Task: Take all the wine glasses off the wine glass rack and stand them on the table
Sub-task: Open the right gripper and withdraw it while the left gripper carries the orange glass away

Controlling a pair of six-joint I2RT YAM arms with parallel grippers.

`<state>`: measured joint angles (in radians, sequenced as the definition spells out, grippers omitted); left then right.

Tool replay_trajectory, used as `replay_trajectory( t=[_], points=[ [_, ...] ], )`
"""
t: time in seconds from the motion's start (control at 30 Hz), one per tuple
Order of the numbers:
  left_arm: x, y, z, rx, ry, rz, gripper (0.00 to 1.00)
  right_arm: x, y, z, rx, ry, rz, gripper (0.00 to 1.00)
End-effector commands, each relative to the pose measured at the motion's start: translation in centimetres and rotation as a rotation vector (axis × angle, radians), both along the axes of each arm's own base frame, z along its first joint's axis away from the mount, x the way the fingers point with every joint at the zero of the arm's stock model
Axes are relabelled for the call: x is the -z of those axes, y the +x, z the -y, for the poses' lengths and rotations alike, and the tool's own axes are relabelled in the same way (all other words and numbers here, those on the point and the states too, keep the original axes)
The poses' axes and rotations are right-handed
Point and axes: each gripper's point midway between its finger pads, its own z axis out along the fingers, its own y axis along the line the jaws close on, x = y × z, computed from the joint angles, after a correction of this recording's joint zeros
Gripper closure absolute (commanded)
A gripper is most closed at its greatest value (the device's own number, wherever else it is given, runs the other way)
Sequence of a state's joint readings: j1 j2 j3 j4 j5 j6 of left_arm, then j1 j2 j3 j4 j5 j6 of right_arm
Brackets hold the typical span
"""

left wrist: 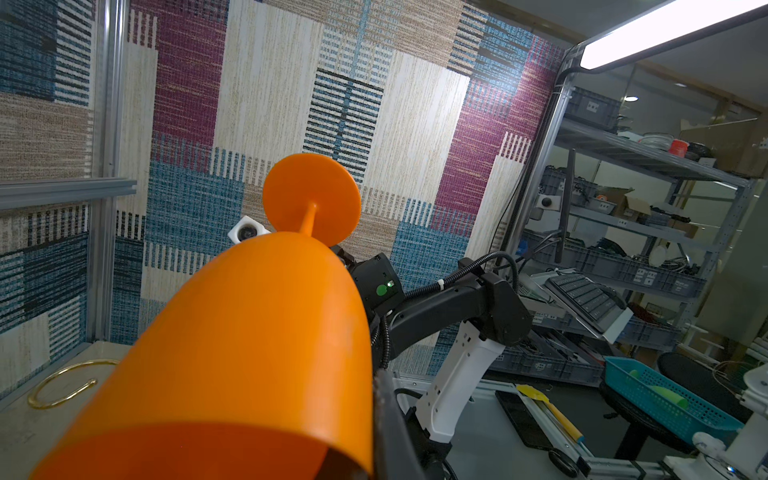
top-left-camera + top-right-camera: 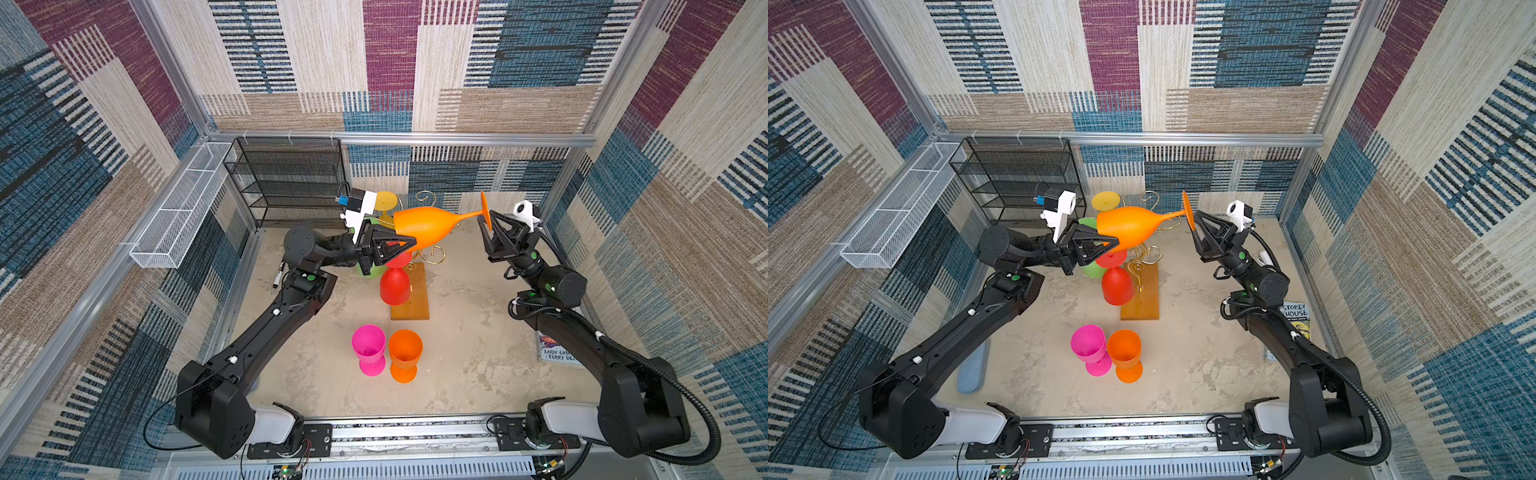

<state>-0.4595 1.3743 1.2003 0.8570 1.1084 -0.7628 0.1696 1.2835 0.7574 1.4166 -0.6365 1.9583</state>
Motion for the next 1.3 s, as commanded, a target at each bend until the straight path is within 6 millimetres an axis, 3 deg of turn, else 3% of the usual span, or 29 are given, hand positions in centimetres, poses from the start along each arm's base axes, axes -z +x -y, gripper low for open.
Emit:
replay_trajectory(
  t=[0.0, 0.2, 0.3, 0.4, 0.5, 0.63, 0.73, 0.83, 0.93, 1.07, 1.27],
  points=[
    [-0.9, -0.9, -0.4, -0.003, -0.019, 0.059, 1.0, -3.7, -6.5, 1.9, 0.079, 0.054, 0.364, 0.5],
    [-1.9, -1.5, -1.2, -0.082, 0.01, 0.087, 1.0, -4.0, -6.0, 2.4, 0.244, -0.103, 0.357, 0.41],
    [-2.1, -1.2, -2.1, -0.222, 0.071, 0.089, 1.0, -4.3, -4.2, 2.1, 0.441, -0.365, 0.322, 0.39],
    [-2.5, -1.0, -4.3, -0.429, 0.143, 0.129, 1.0, -4.5, -3.0, 4.1, 0.706, -0.596, 0.275, 0.39],
    [-2.5, 0.8, -8.0, -0.722, 0.212, 0.082, 1.0, -4.4, -3.3, 6.2, 0.867, -0.706, 0.247, 0.39],
    [-1.9, 2.3, -15.2, -1.148, 0.308, -0.01, 1.0, -2.9, -3.0, 7.1, 0.918, -0.787, 0.199, 0.38],
    [-1.0, 2.2, -20.0, -1.387, 0.399, -0.05, 1.0, -1.2, -2.0, 7.1, 0.903, -0.815, 0.148, 0.36],
    [0.4, 1.8, -23.0, -1.531, 0.464, -0.101, 1.0, 0.0, -1.1, 7.1, 0.889, -0.83, 0.112, 0.36],
    [2.6, 1.9, -24.3, -1.589, 0.559, -0.152, 1.0, 0.6, -0.2, 7.0, 0.878, -0.842, 0.088, 0.36],
    [6.0, 2.5, -24.2, -1.567, 0.758, -0.207, 1.0, 1.7, 1.1, 7.1, 0.868, -0.861, 0.04, 0.35],
    [12.0, 3.2, -21.3, -1.36, 0.992, -0.349, 1.0, 3.0, 2.1, 6.8, 0.833, -0.871, -0.002, 0.35]
  ],
)
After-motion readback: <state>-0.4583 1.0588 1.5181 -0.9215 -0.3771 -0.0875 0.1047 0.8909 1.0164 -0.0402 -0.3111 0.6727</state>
